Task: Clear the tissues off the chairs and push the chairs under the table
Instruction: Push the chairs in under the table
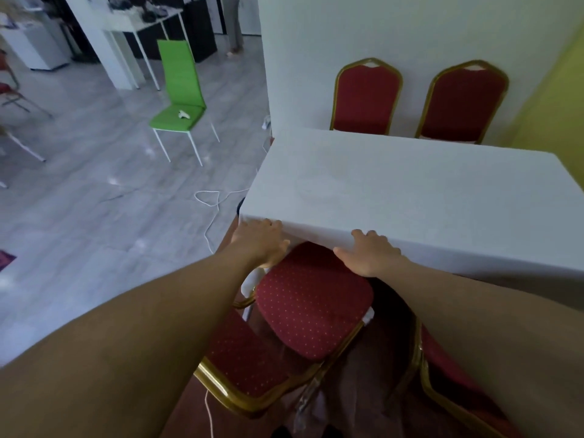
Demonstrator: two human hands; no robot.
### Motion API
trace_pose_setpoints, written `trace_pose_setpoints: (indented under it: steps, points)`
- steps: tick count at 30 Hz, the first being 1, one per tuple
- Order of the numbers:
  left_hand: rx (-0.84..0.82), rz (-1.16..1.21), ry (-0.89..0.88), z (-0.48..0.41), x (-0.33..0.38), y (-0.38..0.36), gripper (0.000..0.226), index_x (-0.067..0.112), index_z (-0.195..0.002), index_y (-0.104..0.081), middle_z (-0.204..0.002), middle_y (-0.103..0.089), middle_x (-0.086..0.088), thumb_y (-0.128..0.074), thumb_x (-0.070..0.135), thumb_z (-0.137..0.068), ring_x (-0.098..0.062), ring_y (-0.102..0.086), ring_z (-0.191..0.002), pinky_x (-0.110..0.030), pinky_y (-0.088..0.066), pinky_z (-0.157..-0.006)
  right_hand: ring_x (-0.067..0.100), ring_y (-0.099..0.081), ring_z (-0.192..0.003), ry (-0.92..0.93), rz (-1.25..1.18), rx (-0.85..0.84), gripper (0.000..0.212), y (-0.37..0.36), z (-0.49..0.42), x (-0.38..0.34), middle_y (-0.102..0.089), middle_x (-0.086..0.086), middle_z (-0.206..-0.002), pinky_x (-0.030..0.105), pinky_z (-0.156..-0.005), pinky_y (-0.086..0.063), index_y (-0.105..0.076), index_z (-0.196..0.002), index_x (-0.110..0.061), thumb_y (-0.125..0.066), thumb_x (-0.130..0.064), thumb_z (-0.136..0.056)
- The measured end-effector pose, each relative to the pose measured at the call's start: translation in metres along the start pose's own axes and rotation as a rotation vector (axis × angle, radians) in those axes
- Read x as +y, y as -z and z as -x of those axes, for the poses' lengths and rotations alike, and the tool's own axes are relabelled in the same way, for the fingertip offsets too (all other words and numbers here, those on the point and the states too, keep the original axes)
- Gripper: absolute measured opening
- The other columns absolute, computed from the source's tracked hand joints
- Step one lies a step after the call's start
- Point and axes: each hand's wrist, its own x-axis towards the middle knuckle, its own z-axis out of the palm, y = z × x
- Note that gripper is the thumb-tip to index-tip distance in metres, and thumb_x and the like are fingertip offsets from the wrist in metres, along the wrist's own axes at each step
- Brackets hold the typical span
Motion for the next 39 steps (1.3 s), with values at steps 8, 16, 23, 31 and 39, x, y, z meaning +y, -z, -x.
trace_pose_setpoints:
  steps: [8, 16, 23, 31, 39]
  points:
    - [-0.080, 0.037, 0.008, -0.008, -0.019, -0.036, 0.062, 0.017, -0.150, -0.036, -0.150, -0.045, -0.011, -0.030, 0.053, -0.100, -0.034, -0.047, -0.132, -0.050, -0.041, -0.100, 0.035, -0.044, -0.136, 0.067, -0.042, -0.063, 0.084, -0.040, -0.014, -0.018, -0.040, 0.012, -0.154, 0.052, -0.106, -0.043, -0.028, -0.155, -0.018, -0.037, -0.073, -0.093]
    - [-0.174, 0.005, -0.079, -0.033, -0.074, -0.080, 0.050, 0.016, -0.137, -0.047, -0.138, -0.051, -0.011, -0.030, 0.046, -0.101, -0.037, -0.056, -0.117, -0.048, -0.044, -0.088, 0.039, -0.030, -0.144, -0.112, -0.089, -0.216, 0.087, -0.104, -0.014, -0.031, -0.023, 0.014, -0.161, 0.062, -0.110, -0.034, -0.021, -0.157, -0.023, -0.037, -0.077, -0.090]
    - [-0.394, -0.019, -0.126, -0.047, -0.149, -0.145, 0.070, 0.023, -0.129, -0.051, -0.129, -0.055, -0.008, -0.016, 0.072, -0.092, -0.036, -0.057, -0.114, -0.056, -0.047, -0.091, 0.043, -0.034, -0.142, -0.234, -0.223, -0.353, 0.085, -0.177, -0.003, -0.074, -0.022, 0.020, -0.160, 0.054, -0.116, -0.033, -0.016, -0.159, -0.016, -0.042, -0.068, -0.096]
    - [-0.580, -0.078, -0.046, -0.044, -0.194, -0.179, 0.067, 0.022, -0.138, -0.049, -0.136, -0.052, -0.012, -0.033, 0.062, -0.088, -0.038, -0.053, -0.121, -0.062, -0.044, -0.097, 0.038, -0.034, -0.144, -0.431, -0.356, -0.583, 0.100, -0.259, 0.031, -0.124, -0.026, 0.016, -0.162, 0.054, -0.115, -0.035, -0.019, -0.159, -0.019, -0.036, -0.084, -0.085]
    - [-0.726, -0.145, 0.064, -0.064, -0.206, -0.214, 0.117, 0.033, -0.128, -0.062, -0.122, -0.064, -0.004, -0.031, 0.097, -0.035, -0.033, -0.060, -0.110, -0.053, -0.046, -0.096, 0.037, -0.035, -0.144, -0.735, -0.774, -0.579, 0.108, -0.307, 0.049, -0.141, -0.030, 0.014, -0.160, 0.049, -0.118, -0.033, -0.038, -0.154, -0.028, -0.057, -0.090, -0.068]
